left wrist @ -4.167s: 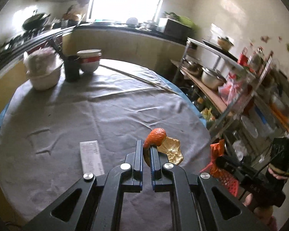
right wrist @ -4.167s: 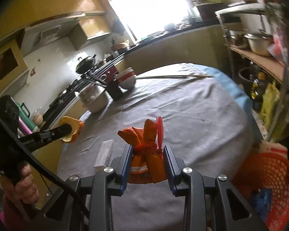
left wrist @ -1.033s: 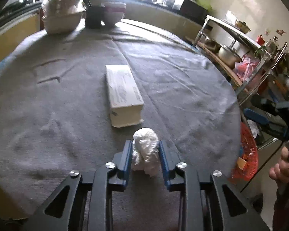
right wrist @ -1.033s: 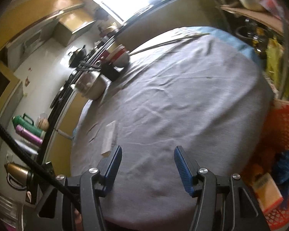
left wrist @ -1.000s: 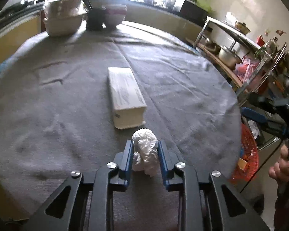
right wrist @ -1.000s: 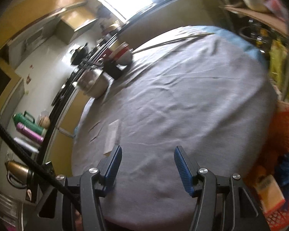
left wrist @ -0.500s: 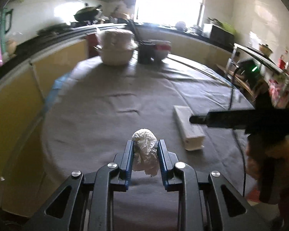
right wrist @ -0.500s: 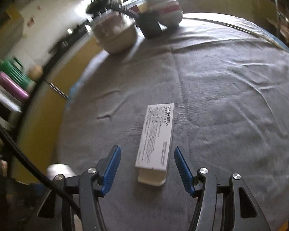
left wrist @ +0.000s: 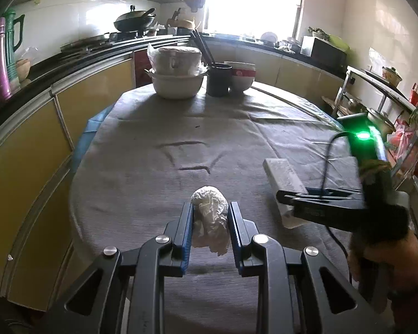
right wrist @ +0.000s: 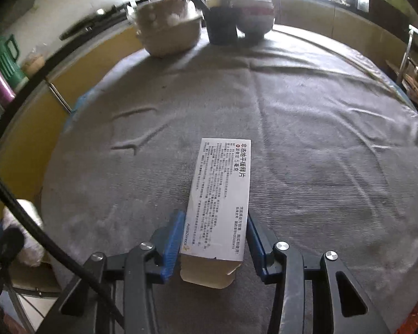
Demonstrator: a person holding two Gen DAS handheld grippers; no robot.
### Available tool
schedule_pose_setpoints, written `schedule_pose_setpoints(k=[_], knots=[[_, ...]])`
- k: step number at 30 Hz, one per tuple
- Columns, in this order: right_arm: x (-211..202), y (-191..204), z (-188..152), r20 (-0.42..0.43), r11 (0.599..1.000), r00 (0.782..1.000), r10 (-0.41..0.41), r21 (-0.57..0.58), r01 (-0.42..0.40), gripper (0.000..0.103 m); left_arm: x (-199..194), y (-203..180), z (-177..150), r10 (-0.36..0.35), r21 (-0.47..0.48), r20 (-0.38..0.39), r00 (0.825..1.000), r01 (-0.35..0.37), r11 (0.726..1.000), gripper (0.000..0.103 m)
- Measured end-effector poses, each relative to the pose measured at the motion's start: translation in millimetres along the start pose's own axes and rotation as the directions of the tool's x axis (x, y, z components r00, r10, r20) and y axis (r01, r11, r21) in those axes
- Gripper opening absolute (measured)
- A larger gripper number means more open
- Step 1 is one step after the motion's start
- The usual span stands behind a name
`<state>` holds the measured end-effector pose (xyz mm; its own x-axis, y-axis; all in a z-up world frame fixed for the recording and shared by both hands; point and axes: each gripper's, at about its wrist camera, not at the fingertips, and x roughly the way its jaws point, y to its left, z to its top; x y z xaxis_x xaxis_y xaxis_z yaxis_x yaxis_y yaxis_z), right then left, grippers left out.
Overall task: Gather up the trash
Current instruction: 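Carry the tissue with left tool while right tool carries the white box to the red basket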
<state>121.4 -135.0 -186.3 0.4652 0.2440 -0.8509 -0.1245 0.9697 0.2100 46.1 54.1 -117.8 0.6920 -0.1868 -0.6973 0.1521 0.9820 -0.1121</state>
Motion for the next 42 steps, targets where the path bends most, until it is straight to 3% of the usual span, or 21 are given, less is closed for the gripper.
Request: schedule_pose_setpoints(k=[5,18,33,42], knots=[[-38.9,-28.4,-6.3,0.080,0.996,0.995,0.065,0.064,-0.070,0.047,2.8,-12.1,4.4,-0.008,0.019,-0.013,1.000,0.008,1.000,0.026],[-118.7,-102.1,-46.2,0.268,0.964,0.959,0.092,0.217,-0.153,0.047,3.0,-83.0,25.9,-0.075,0.145,-0.024,0.997,0.078,0.986,0.026],[-161.0,-187.0,-106.1,0.363,0.908,0.931,0.024,0.382,-0.172,0.047,2.1,-153.4,37.1,-0.123,0.252,-0.043,0.992,0.130,0.959,0.026],[-190.5,-232.6,-135.9,0.419,0.865,0.907,-0.042,0.470,-0.177,0.047,-1.1,-194.6,36.9,-0.171,0.325,-0.046,0.984,0.177,0.929,0.026]])
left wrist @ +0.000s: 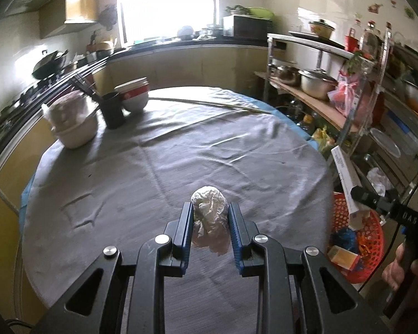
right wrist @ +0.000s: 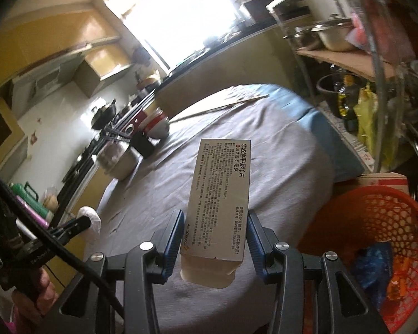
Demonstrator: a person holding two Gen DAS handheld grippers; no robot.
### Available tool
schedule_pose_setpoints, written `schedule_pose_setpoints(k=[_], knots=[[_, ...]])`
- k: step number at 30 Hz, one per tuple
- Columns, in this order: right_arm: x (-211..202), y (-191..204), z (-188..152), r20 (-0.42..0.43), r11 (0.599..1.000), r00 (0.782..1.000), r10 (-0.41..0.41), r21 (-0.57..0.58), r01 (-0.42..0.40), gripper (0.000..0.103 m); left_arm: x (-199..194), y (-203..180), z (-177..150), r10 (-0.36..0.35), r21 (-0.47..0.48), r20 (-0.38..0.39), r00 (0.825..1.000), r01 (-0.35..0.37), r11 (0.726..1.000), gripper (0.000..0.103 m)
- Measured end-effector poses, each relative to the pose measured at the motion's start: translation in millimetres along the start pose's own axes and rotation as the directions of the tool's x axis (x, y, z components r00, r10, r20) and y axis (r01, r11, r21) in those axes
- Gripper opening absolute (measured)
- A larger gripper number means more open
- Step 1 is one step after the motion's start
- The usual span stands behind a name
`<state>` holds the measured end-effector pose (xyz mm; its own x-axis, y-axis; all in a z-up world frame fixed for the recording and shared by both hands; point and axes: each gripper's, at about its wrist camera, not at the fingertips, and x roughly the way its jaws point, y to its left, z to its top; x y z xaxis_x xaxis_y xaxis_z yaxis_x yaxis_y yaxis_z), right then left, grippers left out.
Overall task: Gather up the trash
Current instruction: 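Carry the tissue with left tool while right tool carries the white box to the red basket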
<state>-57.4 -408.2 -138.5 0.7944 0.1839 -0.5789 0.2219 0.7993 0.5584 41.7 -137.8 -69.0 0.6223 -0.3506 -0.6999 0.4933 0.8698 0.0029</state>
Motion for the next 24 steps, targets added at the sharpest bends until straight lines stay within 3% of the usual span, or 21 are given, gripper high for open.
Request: schedule_pose_setpoints(k=[12,24], knots=[[-68.9,-63.2,12.7,0.121,0.989,0.987,-0.103,0.123,0.088,0.047,4.7,-64.0,13.1,-0.162,0.101,0.005,0.987,0.161,0.982,0.026],[-84.1,-94.6,-2.4,0.094,0.976,0.988,-0.124,0.192,0.105,0.047,18.7,-126.8,15.6,-0.288,0.183,-0.052,0.956,0.293,0.938,0.026]])
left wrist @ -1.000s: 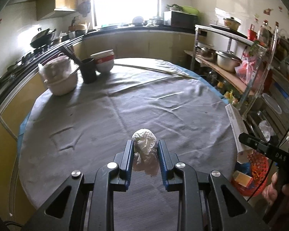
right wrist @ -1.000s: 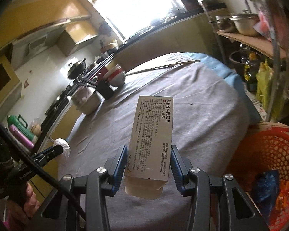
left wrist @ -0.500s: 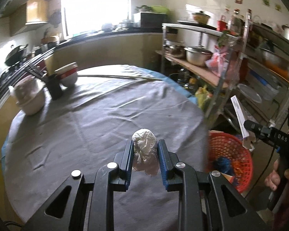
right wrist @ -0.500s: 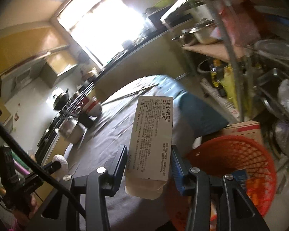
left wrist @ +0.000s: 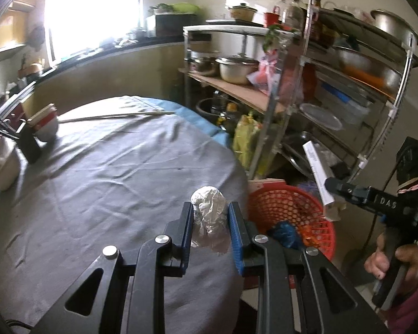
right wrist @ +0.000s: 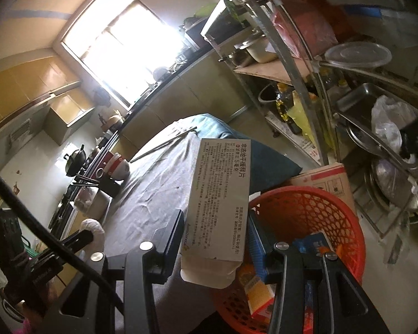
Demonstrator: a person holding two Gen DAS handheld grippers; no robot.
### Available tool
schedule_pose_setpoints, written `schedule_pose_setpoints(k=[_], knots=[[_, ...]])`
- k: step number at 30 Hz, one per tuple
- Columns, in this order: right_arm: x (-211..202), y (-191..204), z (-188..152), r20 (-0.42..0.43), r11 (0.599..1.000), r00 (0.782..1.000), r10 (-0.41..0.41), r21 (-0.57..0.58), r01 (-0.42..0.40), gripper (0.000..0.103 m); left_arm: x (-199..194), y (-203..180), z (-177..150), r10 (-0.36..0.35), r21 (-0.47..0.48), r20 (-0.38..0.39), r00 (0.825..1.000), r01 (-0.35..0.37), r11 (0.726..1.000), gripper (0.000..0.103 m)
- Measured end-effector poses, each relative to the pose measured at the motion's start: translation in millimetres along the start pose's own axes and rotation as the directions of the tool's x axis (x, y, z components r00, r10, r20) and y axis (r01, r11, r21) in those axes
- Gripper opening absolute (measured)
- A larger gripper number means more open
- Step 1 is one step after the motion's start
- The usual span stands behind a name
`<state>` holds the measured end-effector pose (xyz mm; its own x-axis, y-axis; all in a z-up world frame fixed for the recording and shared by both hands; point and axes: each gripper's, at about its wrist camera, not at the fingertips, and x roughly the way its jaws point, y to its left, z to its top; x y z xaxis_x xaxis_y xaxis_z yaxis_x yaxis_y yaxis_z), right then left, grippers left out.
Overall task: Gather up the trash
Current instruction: 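Carry the tissue with left tool while right tool carries the white box to the red basket, then open left tool over the red basket while right tool releases the white box in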
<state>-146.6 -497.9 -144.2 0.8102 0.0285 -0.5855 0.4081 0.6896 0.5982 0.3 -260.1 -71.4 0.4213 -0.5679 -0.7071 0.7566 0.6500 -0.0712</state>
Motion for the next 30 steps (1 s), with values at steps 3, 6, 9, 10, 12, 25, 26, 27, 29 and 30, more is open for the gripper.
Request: schedule_pose_setpoints(k=[3,6,9,10,12,25,26,27,29,30], knots=[[-4.2,-6.7,-1.2,0.001,1.000,1.000,0.002,0.016,-0.002,0.047,11.0,-11.8,4.0,-0.043,0.012,-0.021,0.999,0.044,0.999,0.026],[-8.1,-12.2,-2.2,0.004,1.000,1.000,-0.006,0.023,0.006,0.047,18.6,-23.2,5.3,-0.056,0.031,-0.037,0.998,0.057,0.998,0.026],[-11.2,-21.6,-2.9,0.005,0.999,1.000,-0.013,0.039,0.013,0.047,26.0,-35.6,5.7,-0.058,0.056,-0.054,0.997,0.061,0.997,0.026],[-12.3,-24.9,-3.4,0.006,0.999,1.000,-0.015,0.044,0.015,0.047,27.8,-39.7,5.2,-0.054,0.068,-0.057,0.997,0.057,0.996,0.026],[-14.3,-30.5,-4.8,0.006,0.998,1.000,-0.018,0.053,0.018,0.047,32.4,-47.1,5.0,-0.044,0.089,-0.063,0.997,0.050,0.995,0.027],[-21.5,-58.3,-14.3,-0.003,0.994,1.000,-0.031,0.106,0.031,0.047,57.8,-84.1,3.5,0.001,0.202,-0.093,0.996,0.017,0.979,0.027],[-21.6,-59.8,-14.5,-0.003,0.994,1.000,-0.031,0.108,0.032,0.047,58.8,-85.6,3.3,0.001,0.206,-0.095,0.996,0.018,0.978,0.026],[-21.7,-60.8,-15.2,-0.005,0.993,0.999,-0.033,0.110,0.033,0.048,61.1,-88.0,3.1,0.000,0.209,-0.100,0.995,0.021,0.978,0.027],[-22.3,-64.2,-16.8,-0.008,0.993,0.999,-0.039,0.113,0.039,0.047,65.4,-91.3,2.7,0.000,0.212,-0.106,0.994,0.022,0.977,0.027],[-22.8,-66.3,-17.7,-0.008,0.992,0.999,-0.040,0.116,0.041,0.047,67.2,-92.6,2.4,0.001,0.215,-0.108,0.994,0.023,0.976,0.027]])
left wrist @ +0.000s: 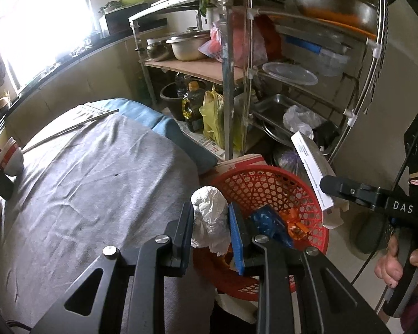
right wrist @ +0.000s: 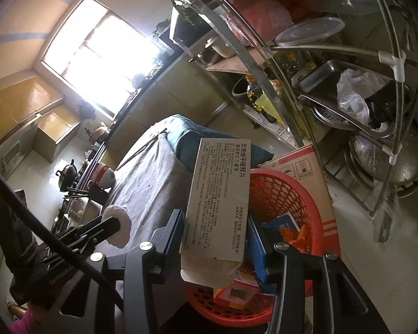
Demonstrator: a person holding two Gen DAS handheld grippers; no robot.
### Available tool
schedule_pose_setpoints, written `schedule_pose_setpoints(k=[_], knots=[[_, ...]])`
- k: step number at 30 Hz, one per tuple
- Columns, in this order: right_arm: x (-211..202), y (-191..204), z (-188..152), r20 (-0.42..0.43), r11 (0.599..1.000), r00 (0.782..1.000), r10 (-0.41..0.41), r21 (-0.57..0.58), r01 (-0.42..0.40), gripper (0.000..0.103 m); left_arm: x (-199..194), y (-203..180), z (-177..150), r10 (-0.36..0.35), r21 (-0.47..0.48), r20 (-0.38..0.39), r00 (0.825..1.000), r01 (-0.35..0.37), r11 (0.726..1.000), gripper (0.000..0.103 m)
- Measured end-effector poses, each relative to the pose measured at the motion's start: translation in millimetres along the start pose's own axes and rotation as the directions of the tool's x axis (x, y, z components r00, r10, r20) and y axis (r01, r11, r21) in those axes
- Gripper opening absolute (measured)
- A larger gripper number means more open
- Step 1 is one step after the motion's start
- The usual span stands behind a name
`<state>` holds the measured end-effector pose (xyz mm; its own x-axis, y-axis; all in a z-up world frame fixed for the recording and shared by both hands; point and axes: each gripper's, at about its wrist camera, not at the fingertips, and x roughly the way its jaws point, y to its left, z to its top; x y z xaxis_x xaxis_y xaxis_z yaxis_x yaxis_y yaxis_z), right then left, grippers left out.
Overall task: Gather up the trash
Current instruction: 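Open left tool over the red basket while right tool releases the white box in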
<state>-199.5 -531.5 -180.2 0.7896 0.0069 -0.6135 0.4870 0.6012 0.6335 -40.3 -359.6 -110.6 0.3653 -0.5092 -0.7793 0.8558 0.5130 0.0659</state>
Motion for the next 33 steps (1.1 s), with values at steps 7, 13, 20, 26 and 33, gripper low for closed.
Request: schedule_pose_setpoints(k=[7,13,20,26,33], knots=[[-2.2,-13.8,-2.1,-0.002,1.000,1.000,0.003,0.028,-0.003,0.048,10.2,-12.6,0.3,0.015,0.031,-0.018,1.000,-0.015,0.999,0.027],[-3.2,-18.8,-4.0,-0.004,0.999,1.000,0.005,0.043,-0.005,0.048,15.8,-23.0,0.3,0.024,0.061,-0.025,0.999,-0.022,0.998,0.027],[-2.3,-26.5,-6.6,-0.010,0.998,1.000,0.002,0.062,-0.002,0.048,23.6,-29.8,-0.8,0.020,0.078,-0.044,0.999,-0.017,0.997,0.027],[1.3,-30.4,-8.3,-0.021,0.997,1.000,0.003,0.073,-0.002,0.048,30.6,-34.7,-0.4,0.011,0.085,-0.056,0.998,-0.006,0.996,0.027],[6.3,-32.5,-8.3,-0.034,0.997,0.999,0.008,0.081,-0.005,0.048,38.8,-36.4,-0.3,0.008,0.090,-0.072,0.997,-0.001,0.996,0.029]])
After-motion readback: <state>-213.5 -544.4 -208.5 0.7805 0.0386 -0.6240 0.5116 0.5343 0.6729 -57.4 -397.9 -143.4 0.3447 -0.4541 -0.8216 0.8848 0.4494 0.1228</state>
